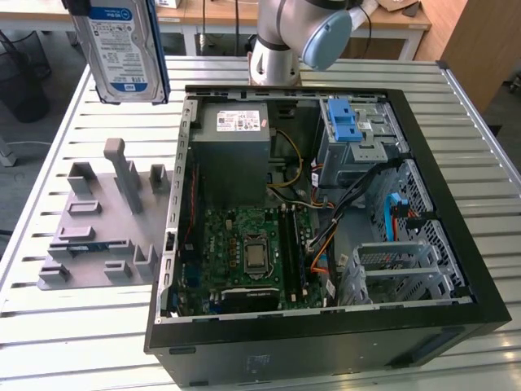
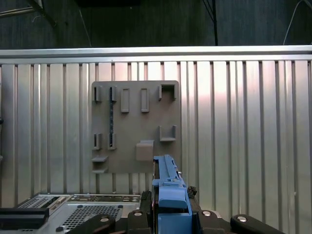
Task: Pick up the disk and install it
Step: 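Pick up the disk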
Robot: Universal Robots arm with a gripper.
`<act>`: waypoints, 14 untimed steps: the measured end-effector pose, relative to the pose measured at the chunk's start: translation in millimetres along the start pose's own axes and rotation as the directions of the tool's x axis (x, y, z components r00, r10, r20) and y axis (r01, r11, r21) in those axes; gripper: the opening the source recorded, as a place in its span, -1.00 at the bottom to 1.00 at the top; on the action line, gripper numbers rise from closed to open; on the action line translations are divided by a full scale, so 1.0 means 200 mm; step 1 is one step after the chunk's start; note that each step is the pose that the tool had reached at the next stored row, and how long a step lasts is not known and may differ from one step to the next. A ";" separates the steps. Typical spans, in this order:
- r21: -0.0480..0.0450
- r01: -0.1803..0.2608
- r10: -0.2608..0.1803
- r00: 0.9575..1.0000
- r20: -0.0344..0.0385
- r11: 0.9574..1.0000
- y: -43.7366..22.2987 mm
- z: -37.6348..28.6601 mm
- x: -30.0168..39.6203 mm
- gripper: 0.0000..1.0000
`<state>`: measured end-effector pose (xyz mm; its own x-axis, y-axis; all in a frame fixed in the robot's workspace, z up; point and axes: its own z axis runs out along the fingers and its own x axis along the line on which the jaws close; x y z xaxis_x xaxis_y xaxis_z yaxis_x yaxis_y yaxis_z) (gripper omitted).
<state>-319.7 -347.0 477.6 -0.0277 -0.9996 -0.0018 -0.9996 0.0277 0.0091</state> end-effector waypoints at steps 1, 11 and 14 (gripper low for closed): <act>0.000 0.000 0.000 1.000 0.000 1.000 -0.005 0.000 0.000 -0.27; 0.000 -0.001 0.001 1.000 -0.002 1.000 -0.050 -0.001 0.012 -0.27; 0.000 -0.004 0.004 1.000 -0.002 1.000 -0.057 -0.001 0.019 -0.27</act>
<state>-308.4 -351.0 477.7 -0.0317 -0.9995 0.0000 -0.9995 0.0317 0.0093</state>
